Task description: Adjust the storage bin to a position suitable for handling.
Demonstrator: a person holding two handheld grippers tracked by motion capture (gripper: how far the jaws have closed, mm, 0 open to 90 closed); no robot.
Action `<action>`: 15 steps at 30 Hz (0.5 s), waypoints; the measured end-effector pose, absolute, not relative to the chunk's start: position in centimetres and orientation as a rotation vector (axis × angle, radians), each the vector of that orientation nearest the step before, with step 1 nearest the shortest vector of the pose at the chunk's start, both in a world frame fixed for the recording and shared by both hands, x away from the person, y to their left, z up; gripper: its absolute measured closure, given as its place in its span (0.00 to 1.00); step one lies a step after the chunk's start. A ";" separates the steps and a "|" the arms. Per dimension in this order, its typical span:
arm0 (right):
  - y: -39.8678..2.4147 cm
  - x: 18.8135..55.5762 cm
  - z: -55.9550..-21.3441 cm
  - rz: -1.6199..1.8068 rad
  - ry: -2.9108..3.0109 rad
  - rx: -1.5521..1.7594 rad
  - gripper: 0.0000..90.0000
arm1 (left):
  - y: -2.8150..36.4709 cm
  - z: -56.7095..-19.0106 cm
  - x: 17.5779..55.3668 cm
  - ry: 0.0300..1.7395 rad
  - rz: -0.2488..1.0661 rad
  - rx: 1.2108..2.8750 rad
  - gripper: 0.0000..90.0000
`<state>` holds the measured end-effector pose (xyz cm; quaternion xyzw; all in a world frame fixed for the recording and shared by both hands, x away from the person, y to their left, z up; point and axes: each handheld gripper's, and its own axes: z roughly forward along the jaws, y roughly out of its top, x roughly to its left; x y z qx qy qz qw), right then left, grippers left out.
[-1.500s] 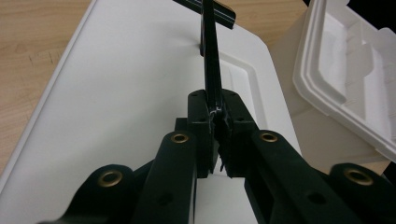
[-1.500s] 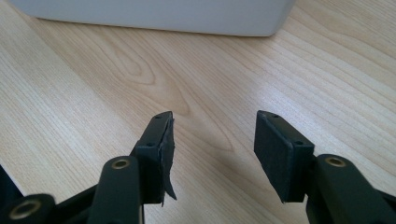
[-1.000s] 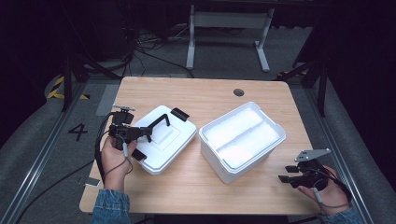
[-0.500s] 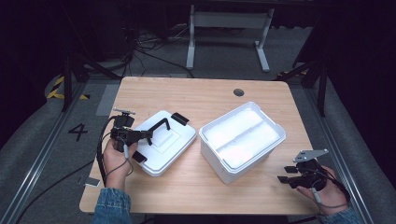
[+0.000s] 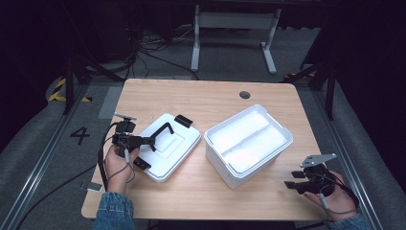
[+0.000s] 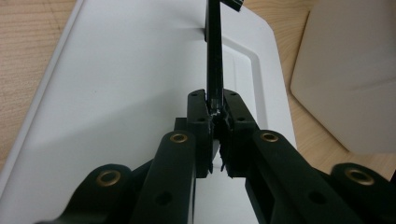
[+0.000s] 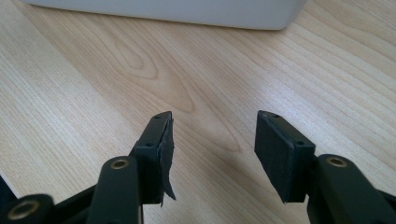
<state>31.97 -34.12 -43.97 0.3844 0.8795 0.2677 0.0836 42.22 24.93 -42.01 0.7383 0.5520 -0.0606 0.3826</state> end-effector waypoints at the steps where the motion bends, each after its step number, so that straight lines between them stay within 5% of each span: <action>1: -34.1 32.0 -44.0 0.800 2.624 1.138 0.53 | 25.0 -42.2 42.3 1.414 -0.153 1.880 0.93; 11: -34.1 32.0 -44.1 0.793 2.626 1.138 0.53 | 25.4 -42.8 42.4 1.488 -0.102 1.915 0.90; 15: -34.2 32.0 -44.1 0.795 2.627 1.141 0.53 | 25.6 -42.6 42.4 1.515 -0.086 1.893 0.77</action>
